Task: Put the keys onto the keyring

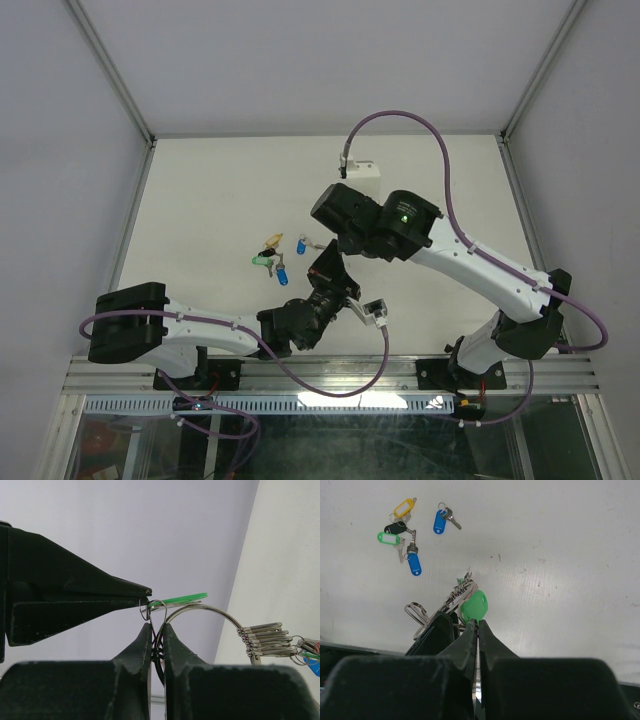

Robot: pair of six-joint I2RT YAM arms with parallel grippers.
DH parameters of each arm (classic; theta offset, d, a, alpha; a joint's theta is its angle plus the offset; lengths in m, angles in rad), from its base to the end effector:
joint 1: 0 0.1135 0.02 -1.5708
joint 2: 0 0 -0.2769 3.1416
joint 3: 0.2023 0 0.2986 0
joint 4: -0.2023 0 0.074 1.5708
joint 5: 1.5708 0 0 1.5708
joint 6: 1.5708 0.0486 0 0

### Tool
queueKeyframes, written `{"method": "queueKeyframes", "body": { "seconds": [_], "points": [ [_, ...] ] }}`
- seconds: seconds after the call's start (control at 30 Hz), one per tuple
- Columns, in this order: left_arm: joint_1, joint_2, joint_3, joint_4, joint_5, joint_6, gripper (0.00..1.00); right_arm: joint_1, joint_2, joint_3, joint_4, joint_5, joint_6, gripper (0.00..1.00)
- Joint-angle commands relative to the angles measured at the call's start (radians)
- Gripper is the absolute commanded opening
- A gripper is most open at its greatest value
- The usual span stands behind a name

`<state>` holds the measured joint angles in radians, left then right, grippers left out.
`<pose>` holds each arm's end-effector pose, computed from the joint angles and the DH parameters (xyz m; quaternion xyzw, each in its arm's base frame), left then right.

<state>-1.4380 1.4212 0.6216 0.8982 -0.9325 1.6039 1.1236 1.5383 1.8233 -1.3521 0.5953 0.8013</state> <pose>0.0821 -0.3200 0.2295 0.5824 0.3626 0.3556 0.6347 0.1673 0.2858 0.4300 -0.0764 0.9256 0.0332 0.3692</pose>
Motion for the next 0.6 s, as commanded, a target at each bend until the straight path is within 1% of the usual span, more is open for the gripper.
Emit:
{"method": "queueKeyframes", "body": {
  "seconds": [0.0, 0.57],
  "points": [
    [0.020, -0.005, 0.029, 0.076, -0.032, -0.010, 0.00, -0.004, -0.054, 0.031, -0.069, 0.067, 0.021, 0.00],
    [0.021, -0.004, 0.025, 0.111, -0.037, 0.007, 0.00, -0.037, -0.107, 0.001, -0.087, 0.058, 0.028, 0.00]
  ]
}}
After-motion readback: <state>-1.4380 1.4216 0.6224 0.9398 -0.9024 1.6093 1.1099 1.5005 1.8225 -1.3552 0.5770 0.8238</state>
